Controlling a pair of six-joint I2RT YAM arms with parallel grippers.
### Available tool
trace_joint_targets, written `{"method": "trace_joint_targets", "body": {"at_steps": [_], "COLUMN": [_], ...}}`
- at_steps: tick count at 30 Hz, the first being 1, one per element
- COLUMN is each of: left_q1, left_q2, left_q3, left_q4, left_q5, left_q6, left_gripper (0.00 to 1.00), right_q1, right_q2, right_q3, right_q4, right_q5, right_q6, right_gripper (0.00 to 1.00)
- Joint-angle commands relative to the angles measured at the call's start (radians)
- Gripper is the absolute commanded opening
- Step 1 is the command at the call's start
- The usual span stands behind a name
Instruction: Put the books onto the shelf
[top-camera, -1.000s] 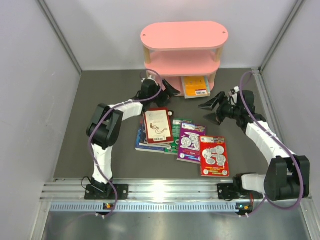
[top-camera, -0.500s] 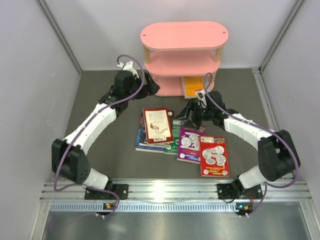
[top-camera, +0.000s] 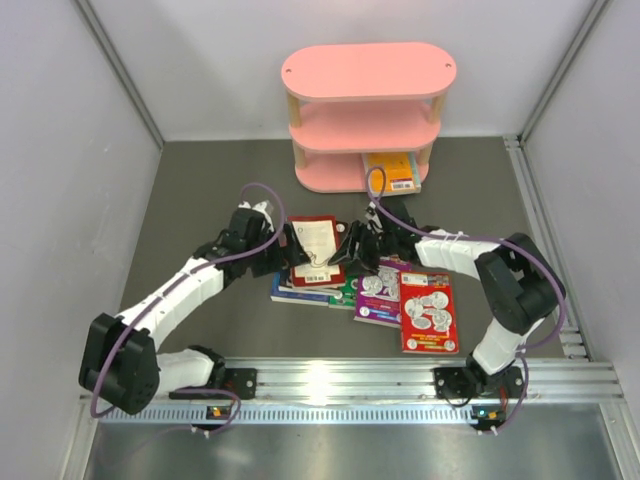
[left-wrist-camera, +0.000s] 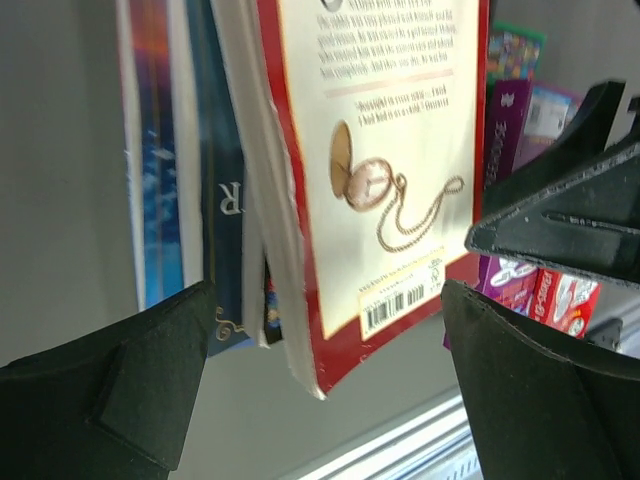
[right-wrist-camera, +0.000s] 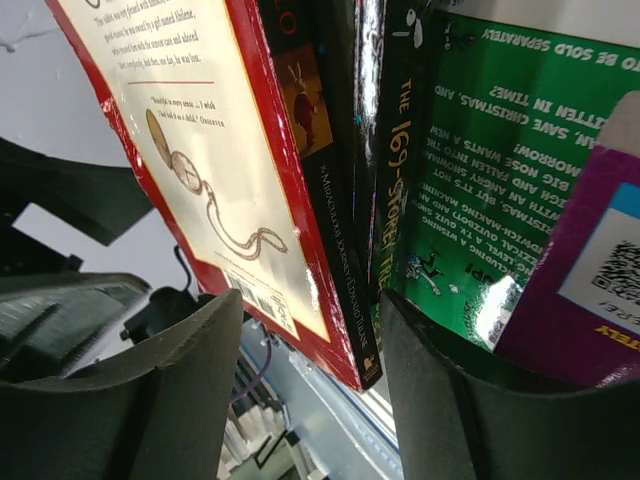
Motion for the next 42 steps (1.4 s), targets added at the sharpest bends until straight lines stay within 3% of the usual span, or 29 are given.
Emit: {"method": "trace_joint_targets", "body": {"at_steps": [1,8,10,14,15,17,18,20,21,23,30,35,38,42], "left_q1": [-0.025,-0.036,-0.036,-0.034,-0.036,-0.037,-0.037,-0.037,-0.037,-0.037,-0.024,-0.014,-0.013,-0.013], "left_q2": [0.020,0.068,0.068,0.074,0.074,0.083,0.094,0.105,0.112,0.114,0.042,0.010,0.008,0.036], "left_q3": [-0.027,-0.033,-0.037,-0.044,-0.045,-0.045,-0.044,-0.041,-0.037,-0.033,0.059,0.126,0.177,0.225], "left_q4": [0.096,0.179,0.194,0.230,0.245,0.260,0.271,0.279,0.282,0.276,0.129,0.138,0.168,0.265], "left_q5": [0.064,0.100,0.126,0.162,0.168,0.185,0.189,0.206,0.209,0.205,0.127,0.160,0.192,0.202], "left_q6": [-0.031,-0.065,-0.068,-0.089,-0.092,-0.097,-0.100,-0.104,-0.104,-0.104,-0.052,-0.113,-0.178,-0.258], "left_gripper": [0.99,0.97,0.93,0.72,0.58,0.48,0.35,0.29,0.17,0.00,0.00,0.00,0.00,0.00], "right_q1": [0.025,0.031,0.032,0.035,0.040,0.048,0.057,0.066,0.072,0.074,0.045,0.000,-0.043,-0.219], "right_q2": [0.010,-0.013,-0.019,-0.028,-0.030,-0.025,-0.019,-0.010,-0.004,-0.002,-0.060,-0.136,-0.250,-0.460], "right_q3": [0.024,-0.001,0.005,-0.001,-0.001,-0.001,-0.006,-0.006,-0.010,-0.021,-0.099,-0.147,-0.179,-0.176], "right_q4": [0.091,0.114,0.128,0.212,0.232,0.301,0.318,0.333,0.333,0.327,0.309,0.318,0.301,0.136], "right_q5": [-0.002,-0.007,-0.017,-0.046,-0.059,-0.077,-0.091,-0.096,-0.094,-0.094,-0.088,-0.100,-0.094,-0.096], "right_q6": [0.022,0.037,0.051,0.114,0.125,0.163,0.175,0.191,0.189,0.186,0.177,0.211,0.240,0.206], "right_gripper": [0.55,0.14,0.11,0.07,0.09,0.15,0.28,0.44,0.52,0.57,0.62,0.63,0.63,0.64]}}
